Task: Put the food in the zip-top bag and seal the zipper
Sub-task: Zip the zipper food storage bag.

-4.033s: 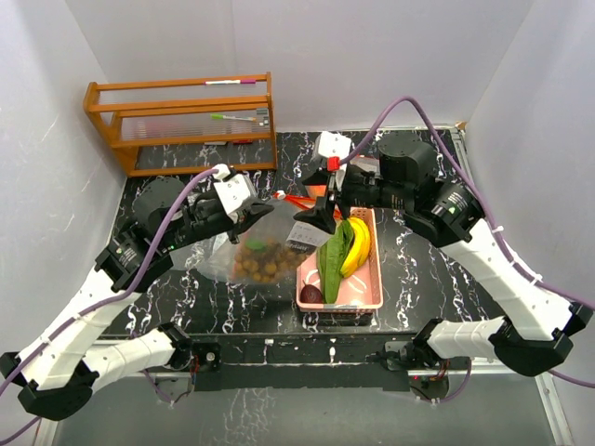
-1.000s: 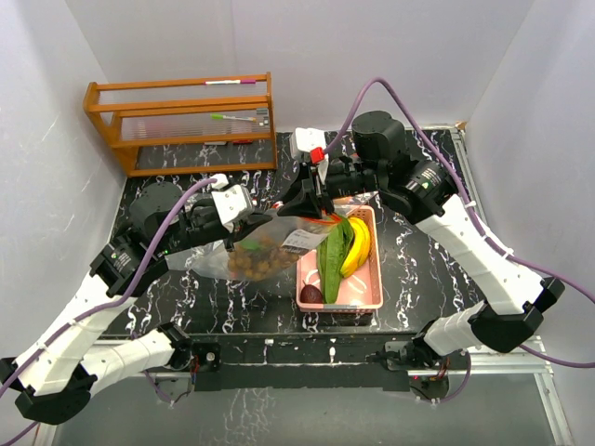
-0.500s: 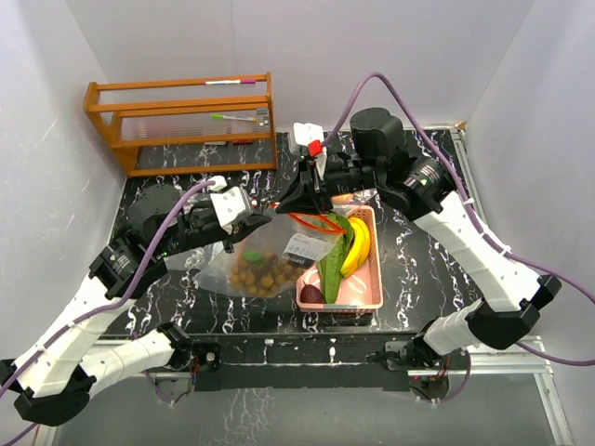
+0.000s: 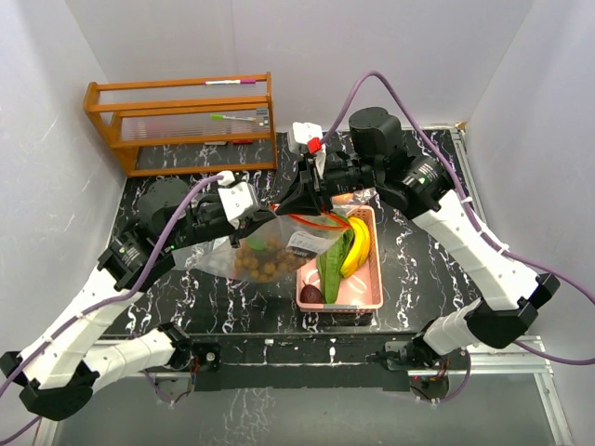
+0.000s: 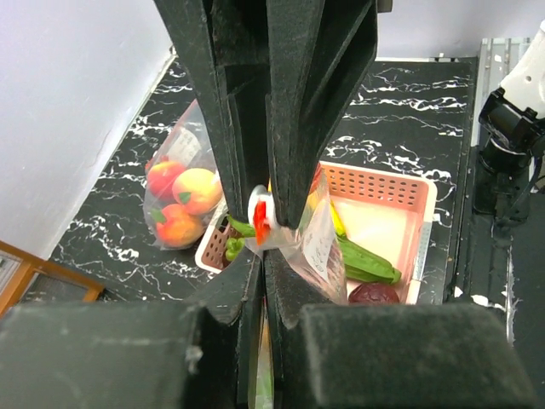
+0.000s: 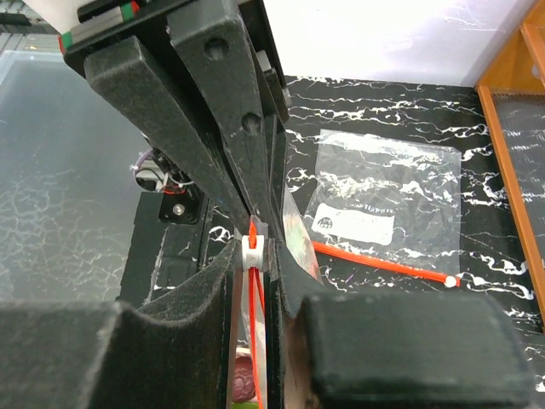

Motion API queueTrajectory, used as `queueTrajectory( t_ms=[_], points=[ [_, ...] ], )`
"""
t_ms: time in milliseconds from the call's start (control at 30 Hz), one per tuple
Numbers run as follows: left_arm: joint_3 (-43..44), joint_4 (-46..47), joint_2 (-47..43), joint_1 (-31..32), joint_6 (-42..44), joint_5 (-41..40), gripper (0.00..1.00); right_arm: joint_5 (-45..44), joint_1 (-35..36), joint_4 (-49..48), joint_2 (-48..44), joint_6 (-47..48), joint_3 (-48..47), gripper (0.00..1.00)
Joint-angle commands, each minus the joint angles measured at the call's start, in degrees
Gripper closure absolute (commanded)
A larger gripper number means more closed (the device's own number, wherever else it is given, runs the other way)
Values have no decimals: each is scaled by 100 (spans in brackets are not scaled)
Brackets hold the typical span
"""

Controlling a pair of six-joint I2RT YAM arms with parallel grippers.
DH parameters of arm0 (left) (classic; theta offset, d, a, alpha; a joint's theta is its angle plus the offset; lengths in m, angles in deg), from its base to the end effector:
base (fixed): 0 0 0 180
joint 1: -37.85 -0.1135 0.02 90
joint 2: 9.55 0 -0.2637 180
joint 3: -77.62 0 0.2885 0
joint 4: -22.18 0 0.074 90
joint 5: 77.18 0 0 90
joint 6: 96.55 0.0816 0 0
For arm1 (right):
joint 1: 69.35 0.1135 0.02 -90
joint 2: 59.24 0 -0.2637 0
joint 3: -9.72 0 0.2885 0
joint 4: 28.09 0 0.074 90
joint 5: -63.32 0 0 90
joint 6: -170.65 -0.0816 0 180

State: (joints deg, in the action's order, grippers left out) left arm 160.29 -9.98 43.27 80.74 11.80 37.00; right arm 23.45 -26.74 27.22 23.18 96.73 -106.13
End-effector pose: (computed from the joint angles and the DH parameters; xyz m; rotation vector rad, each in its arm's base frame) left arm 0.1671 -0.2009 0.4612 1.1086 1.2207 -0.6678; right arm 0.2102 0.2784 0.4868 -1.4447 1.3523 1.1516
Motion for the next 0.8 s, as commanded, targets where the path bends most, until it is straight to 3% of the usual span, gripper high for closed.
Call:
queueTrajectory(
  t_ms=[0,100,133,200,400,767],
  points=[
    [303,134,178,-8,84,464,96,129,-16,-198,-73,-105,-171,87],
    [320,107,220,-9,94,623,85,107,-16,-209,-101,-118,-169,87],
    [309,128,220,-9,86,643,87,99,-15,-209,-110,-122,-167,87],
    [283,171,191,-10,81,653,100,59,-16,-200,-126,-118,-158,87],
    [217,351,37,-9,44,752,100,-208,-16,-224,-181,-143,-44,87],
    [358,509,-25,-9,-237,-429,100,-918,-25,-158,-381,-105,360,87]
  ],
)
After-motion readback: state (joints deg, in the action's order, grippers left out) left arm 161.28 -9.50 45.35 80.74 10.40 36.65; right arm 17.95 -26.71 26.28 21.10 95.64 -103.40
